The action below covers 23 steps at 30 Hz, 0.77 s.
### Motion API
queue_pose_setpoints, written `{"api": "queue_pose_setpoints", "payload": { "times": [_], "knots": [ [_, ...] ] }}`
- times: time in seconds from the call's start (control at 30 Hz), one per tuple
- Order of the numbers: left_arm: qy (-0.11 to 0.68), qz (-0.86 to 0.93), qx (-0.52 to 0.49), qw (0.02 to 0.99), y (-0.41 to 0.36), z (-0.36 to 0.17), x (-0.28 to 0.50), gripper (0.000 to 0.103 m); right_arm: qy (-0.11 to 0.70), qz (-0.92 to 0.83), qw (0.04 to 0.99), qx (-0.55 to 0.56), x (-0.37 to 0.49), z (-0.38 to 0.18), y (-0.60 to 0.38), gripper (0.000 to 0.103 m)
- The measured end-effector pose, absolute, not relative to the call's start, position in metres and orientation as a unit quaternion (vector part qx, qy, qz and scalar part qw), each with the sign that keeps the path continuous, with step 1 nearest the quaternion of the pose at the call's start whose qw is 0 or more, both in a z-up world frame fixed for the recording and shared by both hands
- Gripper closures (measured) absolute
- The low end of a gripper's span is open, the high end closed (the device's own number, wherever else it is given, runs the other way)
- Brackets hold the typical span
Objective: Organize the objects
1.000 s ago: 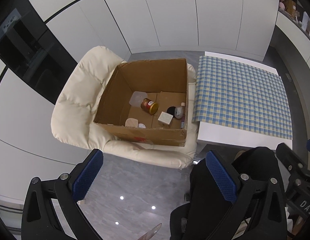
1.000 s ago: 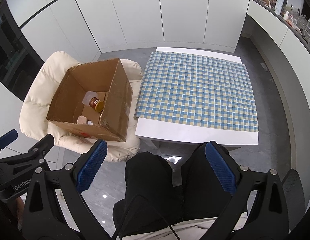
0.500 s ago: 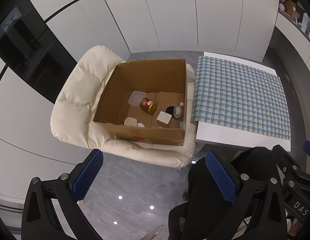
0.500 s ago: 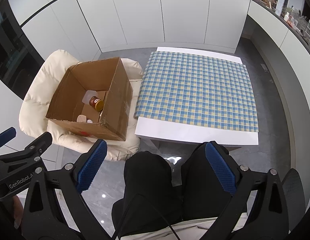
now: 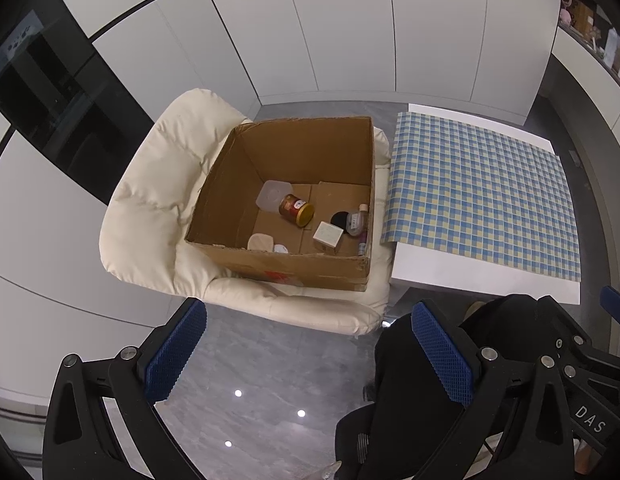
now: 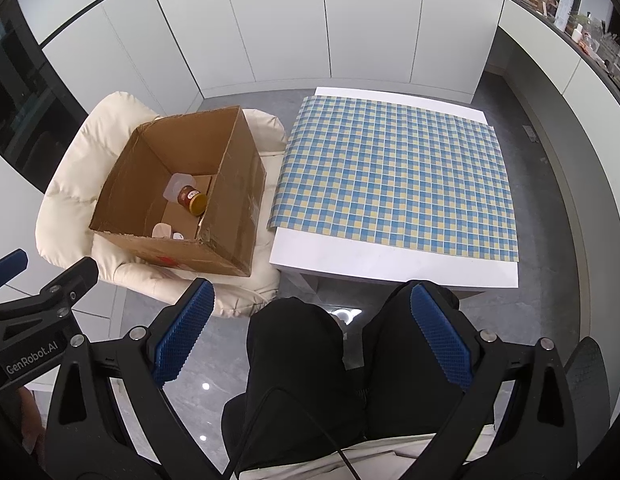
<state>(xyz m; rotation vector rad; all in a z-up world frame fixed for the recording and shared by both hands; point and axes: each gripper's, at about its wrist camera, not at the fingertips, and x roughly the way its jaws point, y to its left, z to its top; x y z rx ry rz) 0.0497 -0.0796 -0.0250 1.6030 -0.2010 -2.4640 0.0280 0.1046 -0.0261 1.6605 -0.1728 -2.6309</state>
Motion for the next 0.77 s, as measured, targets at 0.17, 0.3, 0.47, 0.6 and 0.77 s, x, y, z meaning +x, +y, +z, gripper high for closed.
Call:
{"api": "queue_pose_setpoints", "payload": {
  "times": [0.17, 0.3, 0.47, 0.6, 0.77],
  "knots": [
    [-0.069, -0.832, 0.542, 0.097, -0.0787, -0.0253, 0.0505, 0.000, -0.054, -0.843, 0.013, 0.535, 0.0281, -0.0288, 0.1043, 0.003],
    [-0.069, -0.831, 0.543, 0.098, -0.0805, -0.0274, 0.0502, 0.000, -0.053, -0.842, 0.013, 0.536, 0.0270, -0.0293, 0.1034, 0.003],
    [-0.065, -0.830, 0.546, 0.096, -0.0831, -0.0293, 0.0490, 0.000, -0.050, -0.841, 0.014, 0.539, 0.0277, -0.0331, 0.1035, 0.003],
    [-0.063, -0.830, 0.546, 0.096, -0.0828, -0.0289, 0.0486, 0.000, -0.051, -0.841, 0.012, 0.539, 0.0278, -0.0334, 0.1040, 0.003],
    [-0.063, -0.830, 0.545, 0.096, -0.0843, -0.0288, 0.0484, 0.000, -0.049, -0.840, 0.013, 0.540, 0.0283, -0.0331, 0.1033, 0.003]
  ]
}}
